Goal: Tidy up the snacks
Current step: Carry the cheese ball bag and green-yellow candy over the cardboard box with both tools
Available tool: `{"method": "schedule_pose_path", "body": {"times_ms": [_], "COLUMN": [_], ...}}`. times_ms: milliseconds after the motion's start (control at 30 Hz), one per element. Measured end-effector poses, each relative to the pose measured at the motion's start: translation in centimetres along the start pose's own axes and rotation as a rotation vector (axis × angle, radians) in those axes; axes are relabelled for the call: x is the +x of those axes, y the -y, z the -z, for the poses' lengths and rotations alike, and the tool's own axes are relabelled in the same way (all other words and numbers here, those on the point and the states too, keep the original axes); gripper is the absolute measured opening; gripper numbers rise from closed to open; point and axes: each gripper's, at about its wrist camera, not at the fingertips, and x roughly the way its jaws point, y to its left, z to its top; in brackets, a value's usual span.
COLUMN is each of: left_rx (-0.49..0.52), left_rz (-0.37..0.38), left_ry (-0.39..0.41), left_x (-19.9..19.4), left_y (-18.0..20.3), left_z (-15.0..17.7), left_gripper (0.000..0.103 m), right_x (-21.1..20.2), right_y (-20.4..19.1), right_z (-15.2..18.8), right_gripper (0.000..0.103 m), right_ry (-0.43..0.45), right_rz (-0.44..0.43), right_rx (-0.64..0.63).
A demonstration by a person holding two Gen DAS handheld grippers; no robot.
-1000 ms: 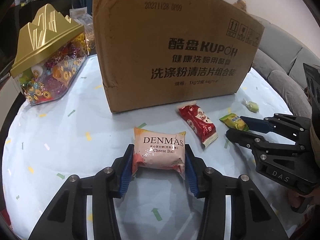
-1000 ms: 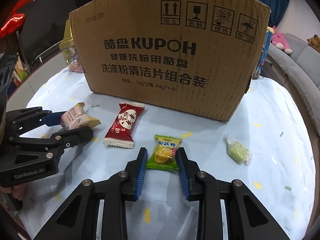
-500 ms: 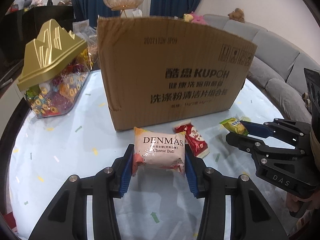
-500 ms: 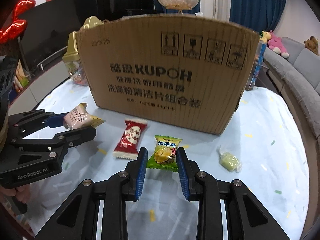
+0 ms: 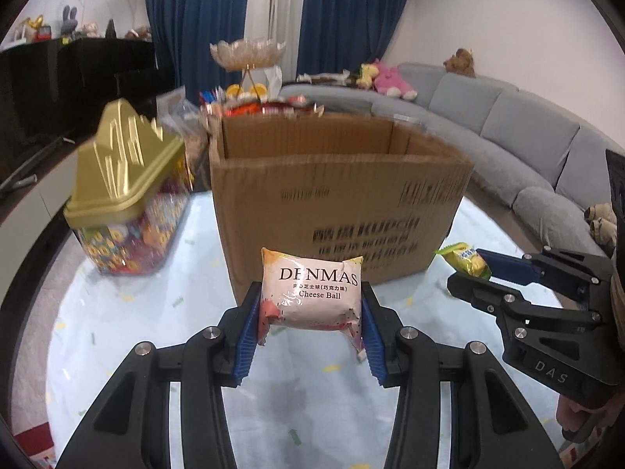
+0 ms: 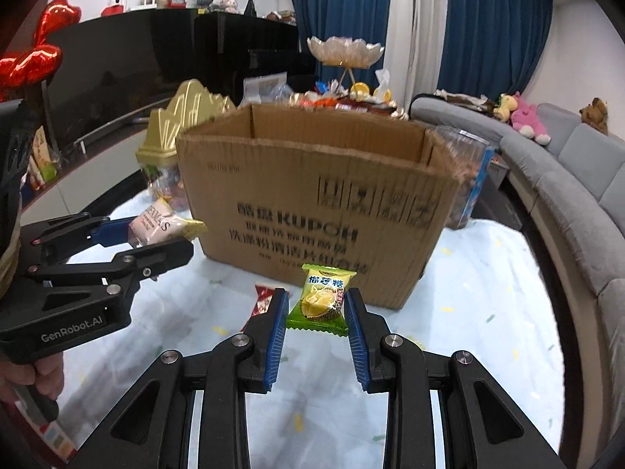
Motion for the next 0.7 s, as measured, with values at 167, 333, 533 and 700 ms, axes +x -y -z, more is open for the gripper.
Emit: {"method": "schedule_pose_path", "body": {"times_ms": [167,333,533,700], "left_rx": [0.003,-0.003,0.002,0.01], "left_rz": [-0.019,-0.042,-0.055,-0.065], "left_ry": [0.041,0.087,0.117,0.156], "left_x": [-1.8,-3.7,-6.0,-8.2], "left_y": [0.6,0.7,1.0,1.6], "left_z": [-1.2,-2.4,-3.8,-5.2], "left_gripper": [0.046,0.046,0.046,0.046], "right_x": [-2.0,-3.9,-6.9,-8.7], "right_y": [0.2,-0.2,-0.5,-0.5], "right_z": [-1.1,-2.3,-3.9,-5.0], "right_gripper": [0.031,0.031,0.031,0.031], "right_ry": [0.039,0.08,0.124,0.148], "right_rz": [0.014,0.027,0.051,0.063], "right_rx": [0.013,0.006,0.008,0.012]}}
